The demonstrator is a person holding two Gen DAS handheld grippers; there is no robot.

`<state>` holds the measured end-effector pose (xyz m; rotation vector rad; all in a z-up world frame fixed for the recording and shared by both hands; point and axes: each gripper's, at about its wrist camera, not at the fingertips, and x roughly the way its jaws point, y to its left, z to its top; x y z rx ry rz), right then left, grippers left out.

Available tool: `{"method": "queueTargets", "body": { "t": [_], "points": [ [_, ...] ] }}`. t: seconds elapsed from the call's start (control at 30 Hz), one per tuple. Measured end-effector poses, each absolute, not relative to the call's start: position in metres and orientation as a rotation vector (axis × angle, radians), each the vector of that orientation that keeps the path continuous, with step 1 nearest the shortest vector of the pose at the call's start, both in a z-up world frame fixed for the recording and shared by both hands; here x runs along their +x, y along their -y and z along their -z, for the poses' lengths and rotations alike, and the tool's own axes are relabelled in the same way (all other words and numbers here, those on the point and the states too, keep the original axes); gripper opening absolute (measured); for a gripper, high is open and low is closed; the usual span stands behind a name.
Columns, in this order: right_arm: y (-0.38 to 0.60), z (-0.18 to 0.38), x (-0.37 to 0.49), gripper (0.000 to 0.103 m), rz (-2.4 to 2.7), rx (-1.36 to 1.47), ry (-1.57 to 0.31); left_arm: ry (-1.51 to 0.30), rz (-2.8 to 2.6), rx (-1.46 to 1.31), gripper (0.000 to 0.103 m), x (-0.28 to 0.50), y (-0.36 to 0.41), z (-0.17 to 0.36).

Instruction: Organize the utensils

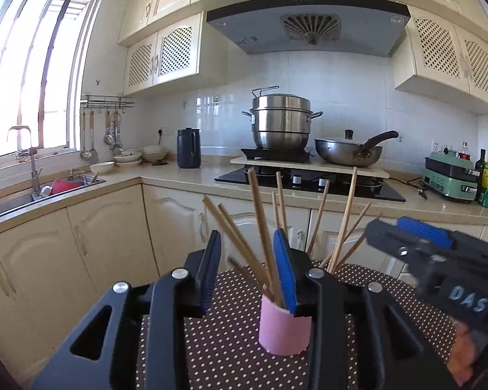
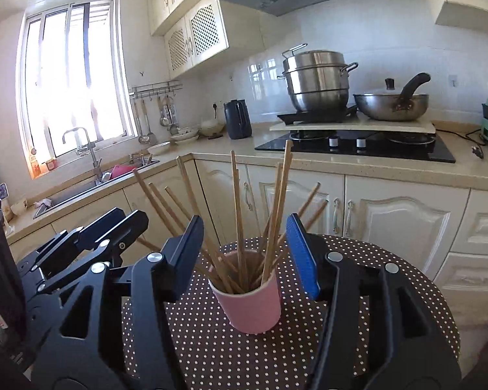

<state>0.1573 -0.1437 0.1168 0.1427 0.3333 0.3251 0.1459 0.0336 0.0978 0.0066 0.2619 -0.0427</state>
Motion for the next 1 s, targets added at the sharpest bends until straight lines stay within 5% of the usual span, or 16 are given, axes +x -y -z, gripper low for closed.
{"method": "queueTargets", "body": {
  "t": [0.27,0.53,1.0],
  "points": [
    [0.157,-0.096,0.117,0.072,-0.255,0.148,-0.302,-0.248,0.032,0.029,0.049,0.114,-0.027,-0.078],
    [0.168,-0.060,0.092,0.079,-0.063,0.159,-0.253,-0.219,0.014,0.014,0.059,0.089,-0.015,-0.050],
    [0.166,-0.026,0.065,0.088,0.085,0.136,-0.118,-0.233,-0.018,-0.006,0.059,0.074,-0.006,-0.015]
  ]
}}
